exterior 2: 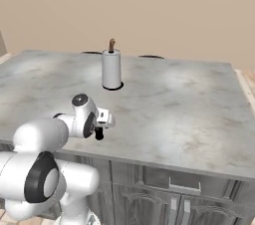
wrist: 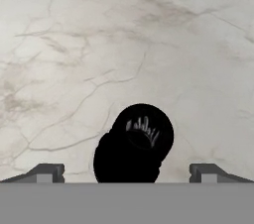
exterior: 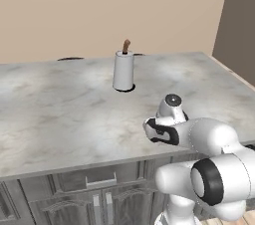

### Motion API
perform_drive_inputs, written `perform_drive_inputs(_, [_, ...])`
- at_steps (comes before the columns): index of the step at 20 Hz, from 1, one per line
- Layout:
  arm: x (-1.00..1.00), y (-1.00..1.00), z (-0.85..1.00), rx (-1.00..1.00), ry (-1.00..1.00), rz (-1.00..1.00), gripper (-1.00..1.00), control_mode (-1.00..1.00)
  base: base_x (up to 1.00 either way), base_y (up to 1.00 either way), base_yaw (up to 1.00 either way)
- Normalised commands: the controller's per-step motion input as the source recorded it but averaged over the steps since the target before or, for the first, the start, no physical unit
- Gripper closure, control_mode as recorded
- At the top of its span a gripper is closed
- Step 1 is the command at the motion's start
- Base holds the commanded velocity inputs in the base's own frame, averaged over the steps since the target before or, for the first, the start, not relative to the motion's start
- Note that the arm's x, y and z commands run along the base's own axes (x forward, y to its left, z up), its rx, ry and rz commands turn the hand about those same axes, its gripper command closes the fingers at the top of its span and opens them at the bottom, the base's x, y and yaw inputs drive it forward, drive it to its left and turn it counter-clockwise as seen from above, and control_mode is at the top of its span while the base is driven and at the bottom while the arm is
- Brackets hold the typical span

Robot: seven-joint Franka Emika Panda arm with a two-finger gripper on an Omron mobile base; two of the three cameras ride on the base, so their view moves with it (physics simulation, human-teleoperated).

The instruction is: Place the large bottle from the dining counter next to the other large bottle outside the sink, and place the small bottle from the dining counter next to the other small bottle inside the sink.

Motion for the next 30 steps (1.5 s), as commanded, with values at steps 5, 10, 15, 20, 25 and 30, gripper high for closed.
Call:
perform_drive_inputs(5, [0.09, 0.00, -0.04, 0.00, -0.01, 0.00, -1.00, -1.00, 0.00, 0.00, 0.00])
perform_drive_inputs(10, [0.08, 0.00, 0.00, 0.00, -0.01, 0.00, -1.00, -1.00, 0.00, 0.00, 0.00])
perform_drive_inputs(15, [0.25, 0.00, -0.02, 0.00, 0.00, 0.00, 1.00, -1.00, 0.00, 0.00, 0.00])
perform_drive_inputs(20, [0.03, 0.00, 0.00, 0.00, -0.03, 0.00, 1.00, -1.00, 0.00, 0.00, 0.00])
perform_drive_inputs(25, [0.00, 0.00, 0.00, 0.00, -0.07, 0.00, 1.00, -1.00, 0.00, 0.00, 0.00])
perform_drive_inputs(30, [-0.19, 0.00, 0.00, 0.00, -0.09, 0.00, 1.00, -1.00, 0.00, 0.00, 0.00])
